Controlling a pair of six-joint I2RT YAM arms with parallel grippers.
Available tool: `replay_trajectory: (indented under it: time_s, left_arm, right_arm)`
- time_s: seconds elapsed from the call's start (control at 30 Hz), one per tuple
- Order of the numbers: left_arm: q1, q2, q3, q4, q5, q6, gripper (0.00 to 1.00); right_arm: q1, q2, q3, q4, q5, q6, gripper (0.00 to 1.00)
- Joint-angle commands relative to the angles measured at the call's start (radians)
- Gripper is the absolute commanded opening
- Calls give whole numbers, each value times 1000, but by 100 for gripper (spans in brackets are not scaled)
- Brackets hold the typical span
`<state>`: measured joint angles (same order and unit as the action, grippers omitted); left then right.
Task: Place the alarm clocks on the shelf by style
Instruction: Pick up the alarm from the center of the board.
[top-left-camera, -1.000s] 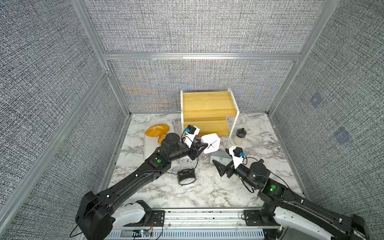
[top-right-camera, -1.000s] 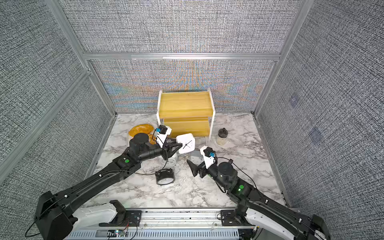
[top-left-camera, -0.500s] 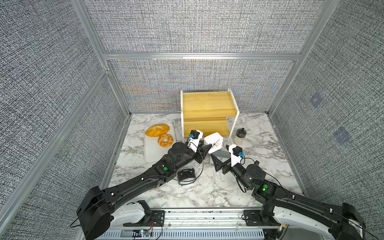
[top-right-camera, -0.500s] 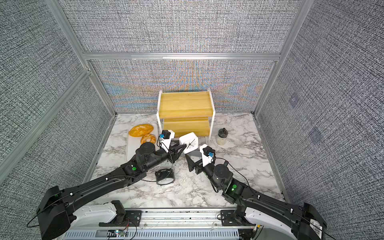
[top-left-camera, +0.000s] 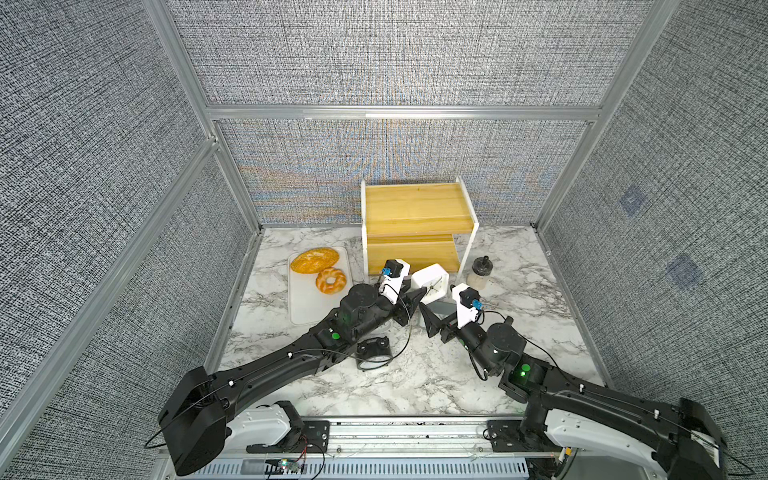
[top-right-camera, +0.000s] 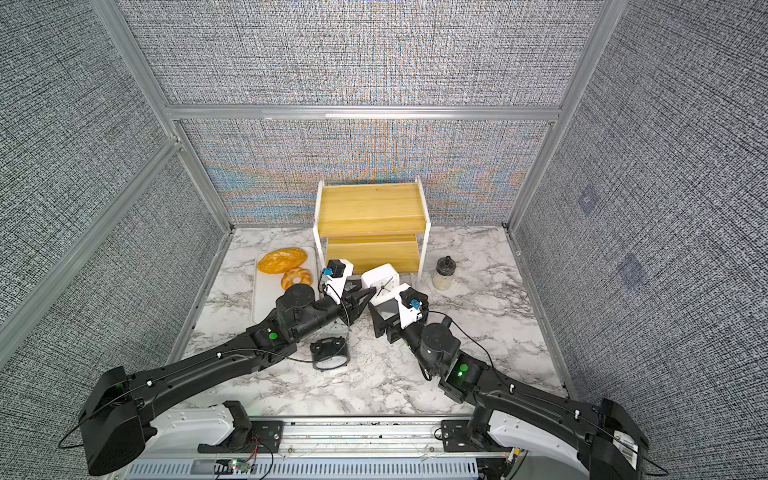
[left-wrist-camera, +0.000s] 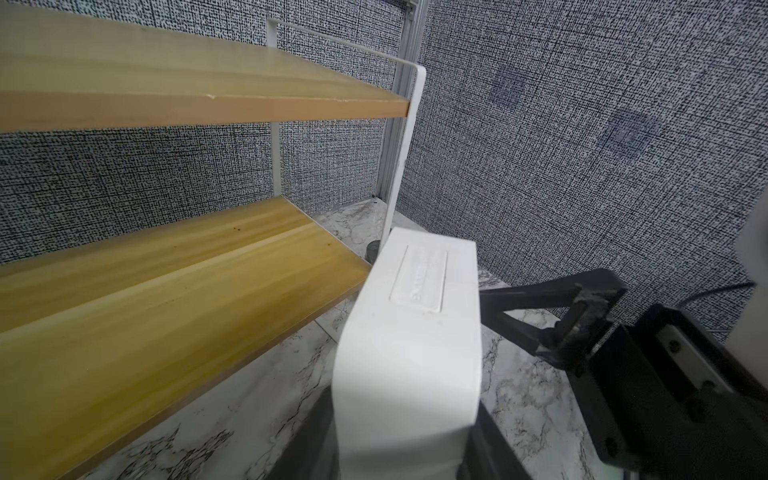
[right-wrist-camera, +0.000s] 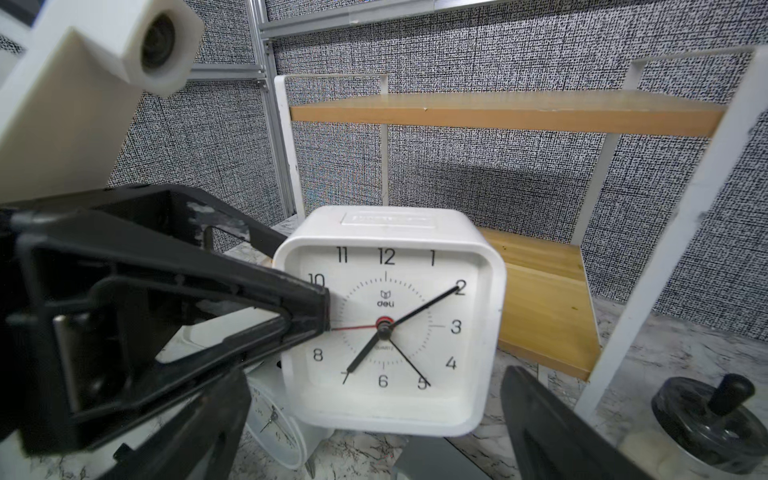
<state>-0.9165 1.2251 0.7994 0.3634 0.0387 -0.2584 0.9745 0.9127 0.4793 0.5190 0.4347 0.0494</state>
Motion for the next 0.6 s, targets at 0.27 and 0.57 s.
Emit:
replay_trajectory:
  time_s: [0.27,0.57]
  left_arm:
    - [-5,-6,24,21,41,16,4]
    - [-8,21,46,-13,57,20,4]
  right_arm:
    - [7,28,20,-15,48,-38,99]
    - [25,54,29,21,107,-72,98]
